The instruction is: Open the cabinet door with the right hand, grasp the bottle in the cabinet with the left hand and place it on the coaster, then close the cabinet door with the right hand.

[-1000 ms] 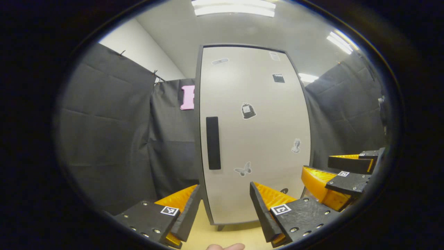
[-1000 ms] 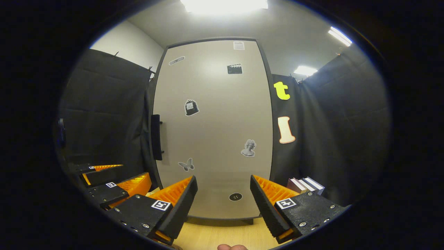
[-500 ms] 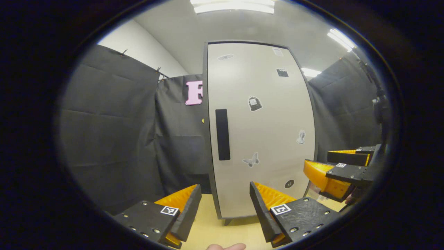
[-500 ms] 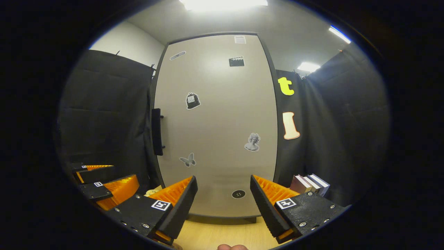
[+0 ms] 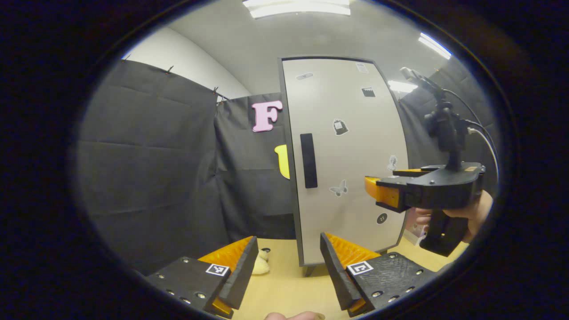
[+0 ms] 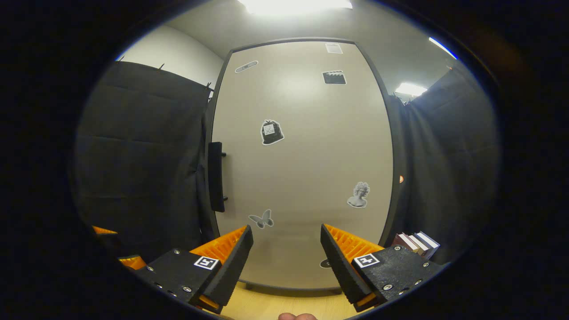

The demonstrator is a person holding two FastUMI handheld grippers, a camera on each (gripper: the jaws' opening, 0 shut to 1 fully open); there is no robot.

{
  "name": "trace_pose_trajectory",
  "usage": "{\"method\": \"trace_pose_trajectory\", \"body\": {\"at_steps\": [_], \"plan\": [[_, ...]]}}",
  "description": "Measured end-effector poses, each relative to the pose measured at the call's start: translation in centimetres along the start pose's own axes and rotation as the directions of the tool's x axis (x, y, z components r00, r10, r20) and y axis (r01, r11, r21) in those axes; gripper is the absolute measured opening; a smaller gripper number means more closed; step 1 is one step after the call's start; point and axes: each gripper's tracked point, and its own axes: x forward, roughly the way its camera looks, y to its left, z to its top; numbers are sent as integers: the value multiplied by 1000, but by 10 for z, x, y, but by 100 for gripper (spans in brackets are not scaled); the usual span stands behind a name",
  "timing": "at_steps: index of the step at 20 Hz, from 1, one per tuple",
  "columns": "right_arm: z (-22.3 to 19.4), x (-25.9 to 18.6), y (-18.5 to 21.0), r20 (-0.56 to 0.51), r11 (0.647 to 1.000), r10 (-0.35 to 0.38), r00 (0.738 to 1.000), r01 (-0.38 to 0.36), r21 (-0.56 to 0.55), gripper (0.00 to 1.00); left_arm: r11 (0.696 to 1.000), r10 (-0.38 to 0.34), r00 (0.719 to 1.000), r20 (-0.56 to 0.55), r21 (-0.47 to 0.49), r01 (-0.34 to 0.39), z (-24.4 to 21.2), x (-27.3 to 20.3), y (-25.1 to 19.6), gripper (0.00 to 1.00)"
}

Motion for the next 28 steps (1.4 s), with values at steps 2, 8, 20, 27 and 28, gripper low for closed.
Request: {"method": "trace_pose_trajectory", "body": {"at_steps": [2, 8, 20, 27, 28], "plan": [[9, 12, 17, 20, 999, 29, 999, -29, -13, 94, 1000, 28, 999, -20, -14, -28, -10, -17, 13, 81], [29, 51, 72, 59, 993, 108, 992, -105, -46, 94, 995, 102, 992, -76, -2, -102, -47, -69, 51, 81], [22, 112, 122, -12, 974, 158, 987, -158, -161, 50, 971, 222, 959, -174, -52, -234, -81, -122, 89, 81], [17, 115, 123, -55, 957, 251, 966, -257, -136, 25, 967, 229, 954, -191, -69, -246, -92, -129, 91, 81], [16, 114, 123, -56, 957, 248, 967, -254, -143, 25, 967, 230, 954, -191, -69, -247, -91, -128, 90, 81]]}}
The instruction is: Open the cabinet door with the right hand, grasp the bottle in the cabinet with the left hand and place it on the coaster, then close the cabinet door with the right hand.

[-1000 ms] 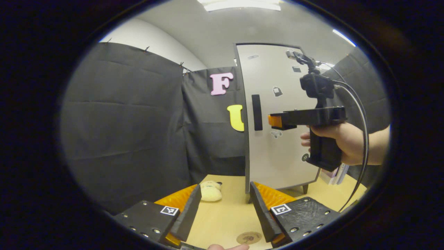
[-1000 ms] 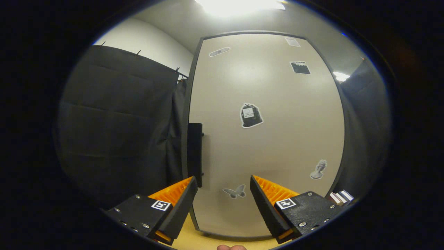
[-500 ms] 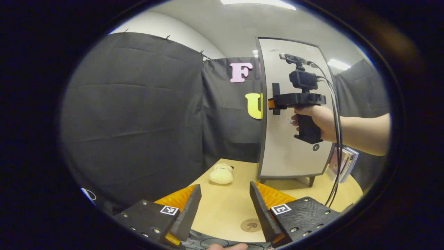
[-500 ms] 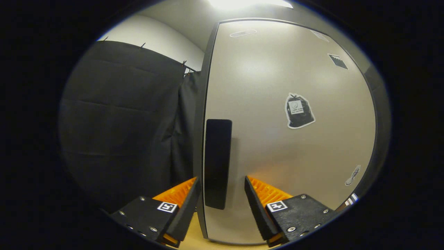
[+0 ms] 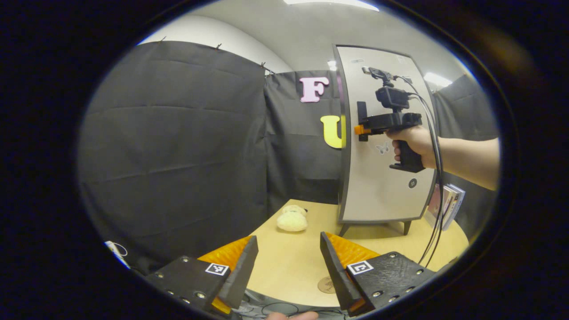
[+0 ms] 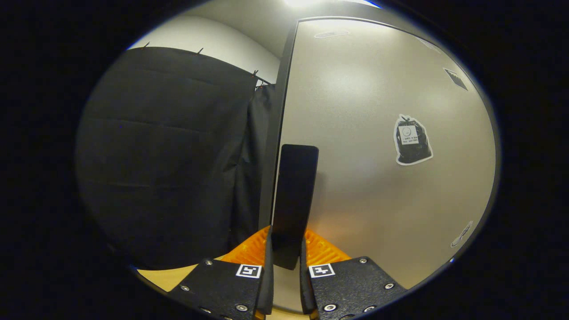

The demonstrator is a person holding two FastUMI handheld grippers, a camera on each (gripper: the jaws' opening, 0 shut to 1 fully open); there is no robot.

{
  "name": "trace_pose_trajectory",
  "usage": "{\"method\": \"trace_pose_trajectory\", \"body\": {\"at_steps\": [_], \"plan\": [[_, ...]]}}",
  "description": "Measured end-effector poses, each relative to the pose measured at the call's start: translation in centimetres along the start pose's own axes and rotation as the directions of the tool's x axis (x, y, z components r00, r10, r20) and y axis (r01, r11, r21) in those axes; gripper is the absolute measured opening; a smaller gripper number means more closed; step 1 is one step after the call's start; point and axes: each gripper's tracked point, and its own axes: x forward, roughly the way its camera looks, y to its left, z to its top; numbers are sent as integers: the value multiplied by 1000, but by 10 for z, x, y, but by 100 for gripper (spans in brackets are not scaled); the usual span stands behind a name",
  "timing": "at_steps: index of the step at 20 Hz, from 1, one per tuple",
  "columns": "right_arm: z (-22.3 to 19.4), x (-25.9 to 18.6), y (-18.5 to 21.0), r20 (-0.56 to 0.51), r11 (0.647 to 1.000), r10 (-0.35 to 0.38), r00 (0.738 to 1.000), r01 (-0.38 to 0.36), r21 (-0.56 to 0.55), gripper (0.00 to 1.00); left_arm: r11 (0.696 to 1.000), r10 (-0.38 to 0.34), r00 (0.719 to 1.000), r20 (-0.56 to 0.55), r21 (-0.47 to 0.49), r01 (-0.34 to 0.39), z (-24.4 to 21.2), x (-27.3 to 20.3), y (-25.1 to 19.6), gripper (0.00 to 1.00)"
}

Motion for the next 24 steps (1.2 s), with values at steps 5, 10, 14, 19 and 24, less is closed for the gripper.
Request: {"method": "trace_pose_trajectory", "body": {"at_steps": [5, 10, 14, 19, 24], "plan": [[0, -4, 0, -14, 999, 7, 1000, -7, 35, 22, 1000, 13, 1000, 8, 0, -13, -2, 4, 4, 81], [-2, -7, 1, -26, 997, 54, 998, -52, 48, 20, 1000, 20, 1000, -3, -11, -20, -8, 2, 10, 81], [-3, -16, 3, -24, 994, 96, 995, -95, 49, 20, 1000, 15, 1000, 2, 0, -15, -7, 7, 14, 81], [-6, -25, 1, -15, 989, 139, 990, -138, 53, 20, 1000, -26, 1000, -3, 16, 26, -9, 14, 5, 81], [-8, -27, -1, -31, 982, 184, 983, -182, 58, 20, 993, -121, 992, 38, 11, 121, 1, 11, -5, 81]]}}
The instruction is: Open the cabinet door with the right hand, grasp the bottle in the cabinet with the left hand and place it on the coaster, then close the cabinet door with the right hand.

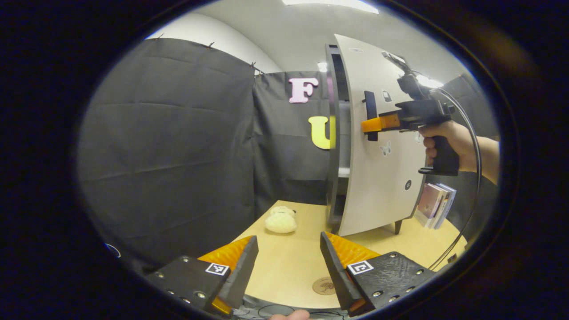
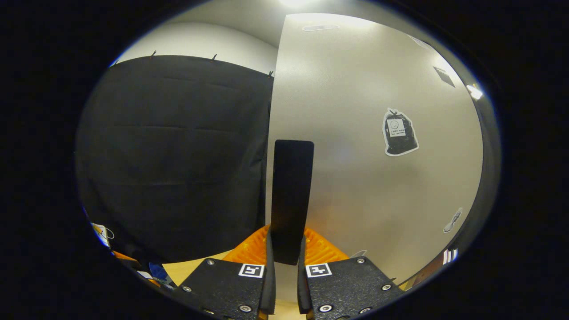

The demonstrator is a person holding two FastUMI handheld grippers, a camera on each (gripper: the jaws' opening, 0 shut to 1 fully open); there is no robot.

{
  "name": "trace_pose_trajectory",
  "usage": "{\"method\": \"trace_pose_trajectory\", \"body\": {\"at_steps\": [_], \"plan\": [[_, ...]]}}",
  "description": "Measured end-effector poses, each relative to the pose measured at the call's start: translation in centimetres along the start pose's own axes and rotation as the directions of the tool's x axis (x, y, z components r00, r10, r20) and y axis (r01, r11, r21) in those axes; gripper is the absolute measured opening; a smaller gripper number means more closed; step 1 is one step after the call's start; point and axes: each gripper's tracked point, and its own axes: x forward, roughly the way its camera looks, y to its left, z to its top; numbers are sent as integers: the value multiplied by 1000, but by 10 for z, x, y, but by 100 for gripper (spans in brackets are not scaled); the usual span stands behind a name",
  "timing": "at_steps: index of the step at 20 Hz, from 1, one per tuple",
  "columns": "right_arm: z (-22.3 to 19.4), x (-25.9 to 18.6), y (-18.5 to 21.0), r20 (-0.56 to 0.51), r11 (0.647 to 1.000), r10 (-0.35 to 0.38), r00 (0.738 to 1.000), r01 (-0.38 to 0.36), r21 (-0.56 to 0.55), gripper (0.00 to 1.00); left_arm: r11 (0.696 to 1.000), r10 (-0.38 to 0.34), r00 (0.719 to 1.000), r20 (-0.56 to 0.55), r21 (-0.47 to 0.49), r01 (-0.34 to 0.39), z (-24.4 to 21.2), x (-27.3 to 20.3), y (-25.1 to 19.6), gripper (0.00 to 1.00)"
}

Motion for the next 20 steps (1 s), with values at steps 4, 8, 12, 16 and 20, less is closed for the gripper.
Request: {"method": "trace_pose_trajectory", "body": {"at_steps": [4, 8, 12, 16, 20], "plan": [[-3, -5, -3, -4, 999, 32, 999, -32, 12, 19, 999, -20, 998, 58, 41, 18, 36, 11, -15, 81], [-6, -10, -9, -5, 995, 104, 995, -104, 13, 20, 996, -15, 995, 103, 92, 5, 56, 0, -23, 81], [-9, -15, -16, -10, 985, 171, 985, -171, 17, 20, 996, 8, 993, 114, 83, -18, 67, -14, -38, 81], [-13, -18, -27, 2, 975, 219, 976, -219, 36, 20, 990, -18, 992, 122, 138, 1, 76, -34, -70, 80], [-16, -34, -36, 9, 973, 229, 973, -229, 26, 20, 986, -63, 990, 124, 163, 42, 82, -37, -99, 81]]}}
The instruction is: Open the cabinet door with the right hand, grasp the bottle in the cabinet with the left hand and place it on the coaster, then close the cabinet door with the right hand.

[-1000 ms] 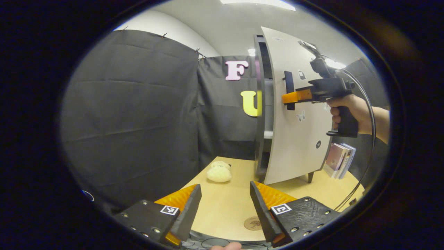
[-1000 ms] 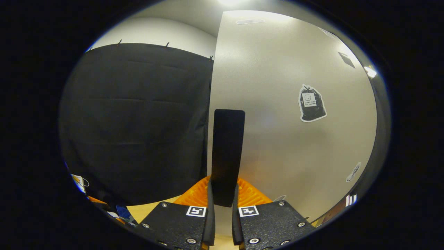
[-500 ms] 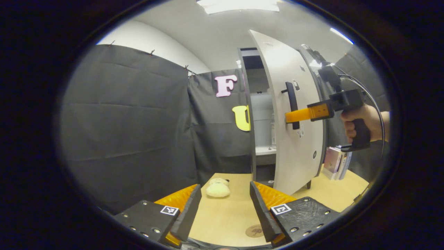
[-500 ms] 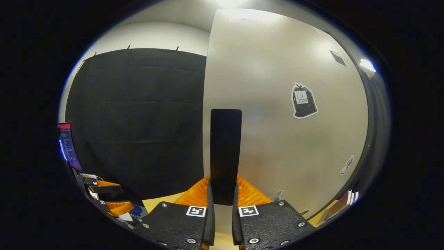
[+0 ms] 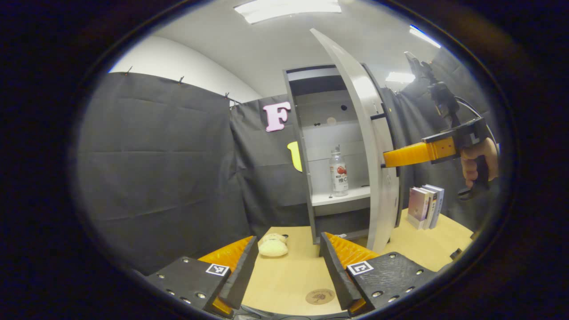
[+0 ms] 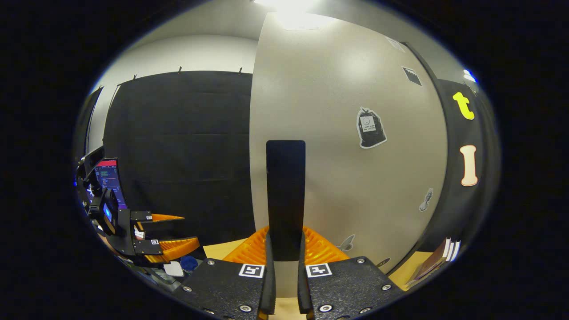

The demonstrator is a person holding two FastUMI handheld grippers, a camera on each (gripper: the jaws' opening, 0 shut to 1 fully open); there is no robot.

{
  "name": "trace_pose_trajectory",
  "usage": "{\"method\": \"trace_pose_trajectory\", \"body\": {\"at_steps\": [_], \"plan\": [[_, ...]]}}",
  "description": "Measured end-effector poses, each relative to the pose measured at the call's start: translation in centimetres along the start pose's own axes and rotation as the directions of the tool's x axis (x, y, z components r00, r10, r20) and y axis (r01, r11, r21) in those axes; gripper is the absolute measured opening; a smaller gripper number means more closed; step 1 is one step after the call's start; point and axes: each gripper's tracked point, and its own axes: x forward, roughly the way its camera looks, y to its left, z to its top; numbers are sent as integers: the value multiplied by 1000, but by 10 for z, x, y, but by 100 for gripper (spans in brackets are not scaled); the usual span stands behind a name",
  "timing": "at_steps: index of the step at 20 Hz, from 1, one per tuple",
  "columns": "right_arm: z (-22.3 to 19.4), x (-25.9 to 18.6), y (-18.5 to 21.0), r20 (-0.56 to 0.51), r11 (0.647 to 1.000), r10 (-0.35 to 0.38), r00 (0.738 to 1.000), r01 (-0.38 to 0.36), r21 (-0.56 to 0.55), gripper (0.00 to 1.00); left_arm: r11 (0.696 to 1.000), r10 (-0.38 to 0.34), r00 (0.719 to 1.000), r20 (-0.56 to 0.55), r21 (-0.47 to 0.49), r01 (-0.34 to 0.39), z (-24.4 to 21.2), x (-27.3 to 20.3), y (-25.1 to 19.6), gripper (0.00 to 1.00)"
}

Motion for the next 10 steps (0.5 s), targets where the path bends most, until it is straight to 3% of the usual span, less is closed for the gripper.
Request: {"method": "trace_pose_trajectory", "body": {"at_steps": [4, 5, 6, 10], "plan": [[-2, -14, -7, -5, 999, -48, 999, 48, -1, 20, 998, -35, 999, -5, -46, 34, -2, 8, -24, 80], [-2, -17, -9, -5, 998, -63, 998, 63, -2, 20, 997, -45, 999, 0, -60, 45, 0, 9, -29, 87], [-2, -20, -11, -5, 997, -78, 997, 78, -3, 20, 995, -66, 998, 3, -71, 66, 2, 10, -37, 87], [-3, -33, -17, -11, 992, -128, 992, 128, 10, 20, 991, -112, 994, 19, -64, 113, 7, 16, -56, 87]]}}
